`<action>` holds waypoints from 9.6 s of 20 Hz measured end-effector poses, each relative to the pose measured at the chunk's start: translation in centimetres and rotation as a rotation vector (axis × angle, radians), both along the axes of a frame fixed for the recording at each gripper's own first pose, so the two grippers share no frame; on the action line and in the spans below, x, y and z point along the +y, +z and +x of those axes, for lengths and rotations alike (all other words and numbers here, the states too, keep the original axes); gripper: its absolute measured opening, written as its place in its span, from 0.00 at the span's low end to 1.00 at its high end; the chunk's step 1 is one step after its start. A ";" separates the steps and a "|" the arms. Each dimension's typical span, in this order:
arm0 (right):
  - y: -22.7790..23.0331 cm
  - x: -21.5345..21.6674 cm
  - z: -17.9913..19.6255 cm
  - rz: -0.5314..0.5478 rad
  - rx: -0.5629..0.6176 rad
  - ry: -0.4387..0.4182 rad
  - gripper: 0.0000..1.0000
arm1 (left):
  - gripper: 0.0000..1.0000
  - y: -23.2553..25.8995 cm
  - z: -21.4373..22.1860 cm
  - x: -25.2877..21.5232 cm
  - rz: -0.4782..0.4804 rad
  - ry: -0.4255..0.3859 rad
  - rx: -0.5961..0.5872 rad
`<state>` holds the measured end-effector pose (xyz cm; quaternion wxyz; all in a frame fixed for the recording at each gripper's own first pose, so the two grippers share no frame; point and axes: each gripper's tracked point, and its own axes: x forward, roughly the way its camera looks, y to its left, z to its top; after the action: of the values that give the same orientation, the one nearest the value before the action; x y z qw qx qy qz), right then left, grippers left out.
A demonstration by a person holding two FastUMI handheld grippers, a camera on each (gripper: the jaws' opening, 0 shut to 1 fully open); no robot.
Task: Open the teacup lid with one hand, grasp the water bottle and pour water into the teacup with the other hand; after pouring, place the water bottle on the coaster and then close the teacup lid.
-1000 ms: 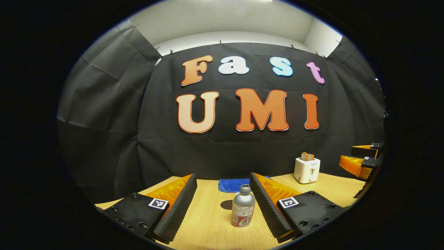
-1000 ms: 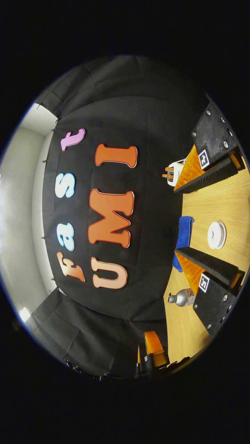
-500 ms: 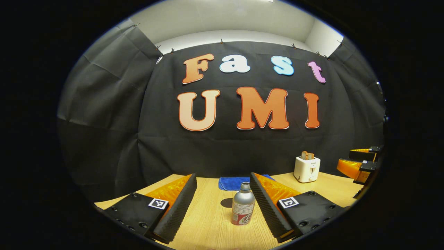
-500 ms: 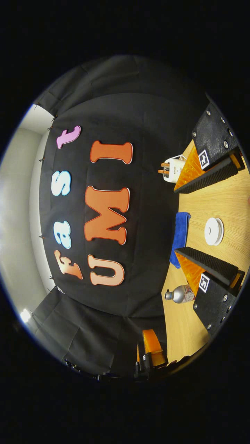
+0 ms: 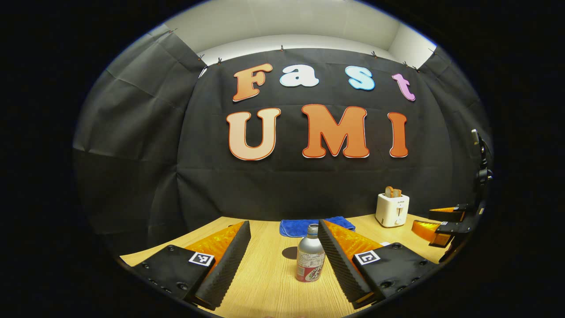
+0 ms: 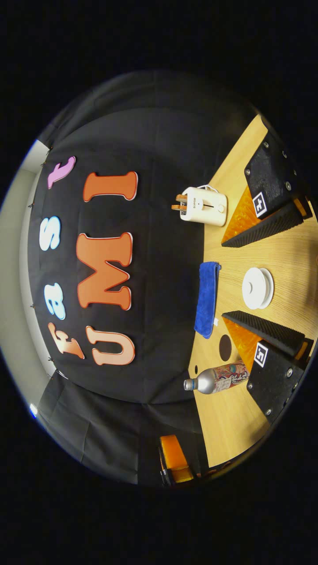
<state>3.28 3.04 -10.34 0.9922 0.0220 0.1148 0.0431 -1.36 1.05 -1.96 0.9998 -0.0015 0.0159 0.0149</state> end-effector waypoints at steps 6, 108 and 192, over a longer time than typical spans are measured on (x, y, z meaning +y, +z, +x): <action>-5.2 1.6 1.5 0.016 0.147 0.052 0.88 | 0.97 -0.9 0.0 0.0 0.007 -0.001 0.020; -3.5 -10.1 4.1 0.207 0.099 -0.071 0.19 | 0.84 -18.0 13.2 -10.7 0.933 -0.258 0.409; -4.9 -14.0 0.6 0.227 0.126 -0.108 0.19 | 0.82 -8.4 19.5 -16.2 2.079 -0.333 0.004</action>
<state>3.87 -10.91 -15.26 0.9751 0.1430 0.1698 0.0006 18.17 -15.14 -10.39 0.4983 0.8592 -0.0029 -0.1163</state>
